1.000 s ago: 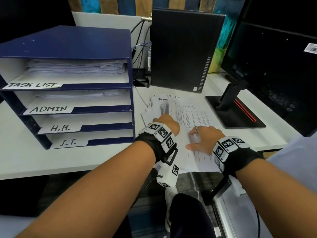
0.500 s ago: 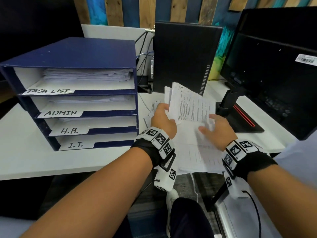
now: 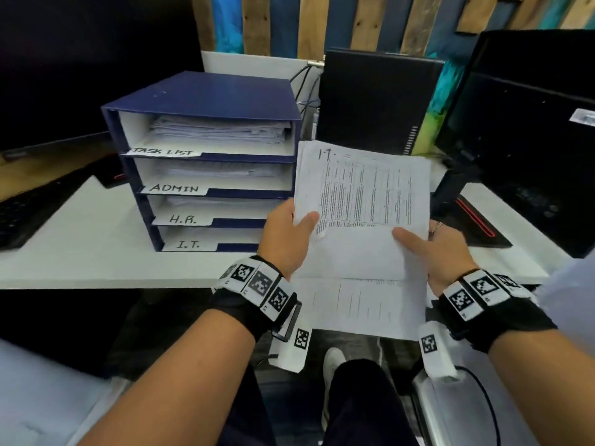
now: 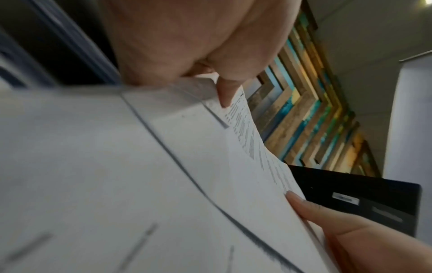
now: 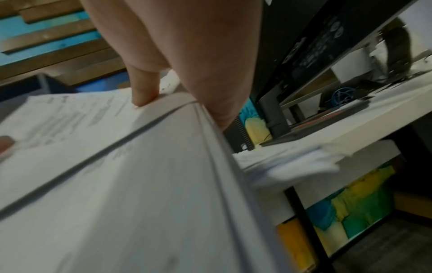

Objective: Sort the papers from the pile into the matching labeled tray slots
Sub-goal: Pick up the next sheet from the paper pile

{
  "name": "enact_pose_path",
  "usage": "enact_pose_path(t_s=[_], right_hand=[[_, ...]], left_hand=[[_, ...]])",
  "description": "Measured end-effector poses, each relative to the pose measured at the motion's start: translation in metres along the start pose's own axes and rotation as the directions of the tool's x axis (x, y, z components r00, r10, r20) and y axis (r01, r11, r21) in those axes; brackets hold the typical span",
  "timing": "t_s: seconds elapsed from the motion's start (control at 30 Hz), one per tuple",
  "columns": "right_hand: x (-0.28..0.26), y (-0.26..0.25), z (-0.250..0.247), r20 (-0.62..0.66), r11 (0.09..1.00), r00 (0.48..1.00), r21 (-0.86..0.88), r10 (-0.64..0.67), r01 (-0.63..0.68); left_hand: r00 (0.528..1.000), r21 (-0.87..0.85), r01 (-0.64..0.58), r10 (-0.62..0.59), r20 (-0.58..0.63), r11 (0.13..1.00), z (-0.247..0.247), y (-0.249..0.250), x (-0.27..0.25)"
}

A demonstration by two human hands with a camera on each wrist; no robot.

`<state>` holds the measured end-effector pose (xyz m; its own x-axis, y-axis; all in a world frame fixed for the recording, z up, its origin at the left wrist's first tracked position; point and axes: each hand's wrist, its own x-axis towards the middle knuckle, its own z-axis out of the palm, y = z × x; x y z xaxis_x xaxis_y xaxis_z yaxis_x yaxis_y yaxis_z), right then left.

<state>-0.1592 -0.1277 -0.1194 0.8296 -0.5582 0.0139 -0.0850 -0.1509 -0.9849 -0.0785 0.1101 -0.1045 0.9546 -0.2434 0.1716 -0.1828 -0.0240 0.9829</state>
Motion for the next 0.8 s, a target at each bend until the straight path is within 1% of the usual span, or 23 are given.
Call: enact_pose_path(t_s=[0.07,0.13,0.2,0.3,0.37,0.43,0.53,0.57,0.6,0.63,0.67,0.7,0.73,0.8], right_hand=[[-0.022,0.004,0.021,0.051,0.999,0.999,-0.036,-0.012,0.014],[-0.037,0.010,0.042,0.071,1.000,0.997,-0.009,-0.006,0.007],[-0.052,0.012,0.062,0.093,1.000,0.996,-0.019,-0.016,0.018],[-0.067,0.014,0.087,0.165,0.999,0.986,-0.042,-0.011,0.018],[-0.075,0.016,0.106,0.235,0.998,0.972,-0.060,0.023,-0.009],[-0.081,0.022,0.125,0.290,0.995,0.955,-0.089,0.067,-0.043],[-0.091,0.029,0.151,0.373,0.983,0.910,-0.108,0.181,-0.151],[-0.094,0.030,0.157,0.390,0.974,0.893,-0.116,0.223,-0.192],[-0.098,0.030,0.163,0.406,0.965,0.875,-0.119,0.263,-0.234],[-0.101,0.030,0.167,0.420,0.955,0.858,-0.119,0.296,-0.272],[-0.104,0.030,0.170,0.431,0.946,0.843,-0.118,0.322,-0.301],[-0.106,0.030,0.172,0.439,0.939,0.831,-0.118,0.340,-0.322],[-0.108,0.029,0.174,0.446,0.934,0.822,-0.121,0.354,-0.337],[-0.109,0.029,0.176,0.449,0.926,0.811,-0.141,0.375,-0.350]], left_hand=[[0.993,0.120,0.029,-0.015,-0.117,0.992,-0.013,-0.011,-0.012],[0.980,0.208,0.070,-0.028,-0.198,0.976,-0.028,-0.020,-0.020],[0.972,0.243,0.116,-0.059,-0.228,0.963,-0.046,-0.030,-0.026],[0.956,0.285,0.218,-0.145,-0.256,0.933,-0.074,-0.038,-0.033],[0.946,0.352,0.286,-0.204,-0.251,0.891,-0.097,-0.041,-0.040],[0.928,0.406,0.364,-0.290,-0.233,0.838,-0.122,-0.047,-0.046],[0.882,0.424,0.469,-0.384,-0.274,0.774,-0.158,-0.051,-0.051],[0.857,0.402,0.514,-0.432,-0.281,0.758,-0.166,-0.049,-0.050],[0.805,0.326,0.590,-0.508,-0.306,0.739,-0.175,-0.048,-0.045],[0.736,0.242,0.669,-0.580,-0.350,0.703,-0.180,-0.040,-0.040],[0.790,0.497,0.612,-0.503,-0.350,0.616,-0.184,-0.041,-0.039],[0.829,0.658,0.541,-0.465,-0.311,0.525,-0.183,-0.037,-0.039],[0.847,0.724,0.495,-0.455,-0.277,0.480,-0.184,-0.036,-0.036],[0.840,0.756,0.483,-0.478,-0.258,0.441,-0.188,-0.040,-0.025]])
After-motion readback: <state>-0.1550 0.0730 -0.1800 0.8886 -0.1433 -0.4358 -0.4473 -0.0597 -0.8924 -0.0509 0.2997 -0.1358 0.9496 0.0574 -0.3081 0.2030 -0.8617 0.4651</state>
